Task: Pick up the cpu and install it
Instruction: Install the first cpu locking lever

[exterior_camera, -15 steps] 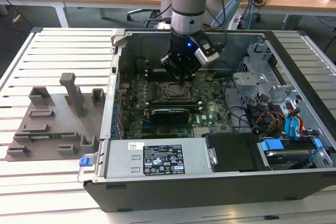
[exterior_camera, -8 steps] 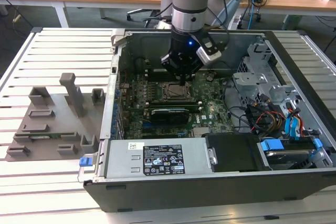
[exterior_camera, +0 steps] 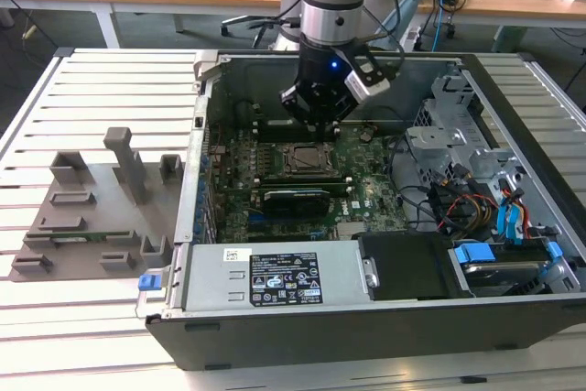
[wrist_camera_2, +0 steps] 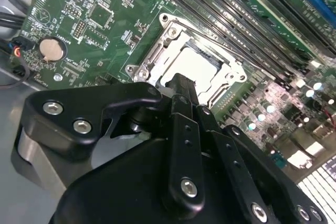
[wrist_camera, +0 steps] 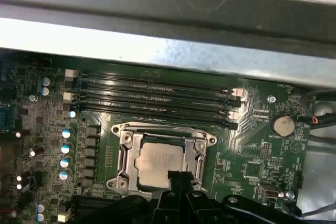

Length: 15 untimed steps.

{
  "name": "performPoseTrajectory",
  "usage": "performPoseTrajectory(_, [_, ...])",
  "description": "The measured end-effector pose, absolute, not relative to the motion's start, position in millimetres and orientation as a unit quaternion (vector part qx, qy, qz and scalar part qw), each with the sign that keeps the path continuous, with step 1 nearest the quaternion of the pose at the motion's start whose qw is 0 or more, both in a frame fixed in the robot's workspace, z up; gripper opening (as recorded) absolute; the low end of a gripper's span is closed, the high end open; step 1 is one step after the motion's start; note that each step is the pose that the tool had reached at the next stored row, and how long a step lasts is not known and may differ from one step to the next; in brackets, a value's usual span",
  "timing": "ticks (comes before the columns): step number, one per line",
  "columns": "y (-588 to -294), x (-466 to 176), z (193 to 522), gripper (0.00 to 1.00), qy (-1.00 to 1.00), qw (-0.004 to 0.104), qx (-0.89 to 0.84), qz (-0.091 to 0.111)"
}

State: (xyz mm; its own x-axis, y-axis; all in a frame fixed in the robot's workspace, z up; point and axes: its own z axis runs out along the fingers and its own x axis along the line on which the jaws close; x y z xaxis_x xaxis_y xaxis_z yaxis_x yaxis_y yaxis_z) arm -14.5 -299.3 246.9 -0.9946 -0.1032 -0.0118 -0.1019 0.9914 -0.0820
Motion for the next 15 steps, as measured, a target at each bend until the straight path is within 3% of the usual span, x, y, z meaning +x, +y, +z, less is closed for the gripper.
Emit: performPoseTrajectory(15, [-299.3, -14.5, 254.1, 0.11, 0.998, 0.008, -0.051, -0.041])
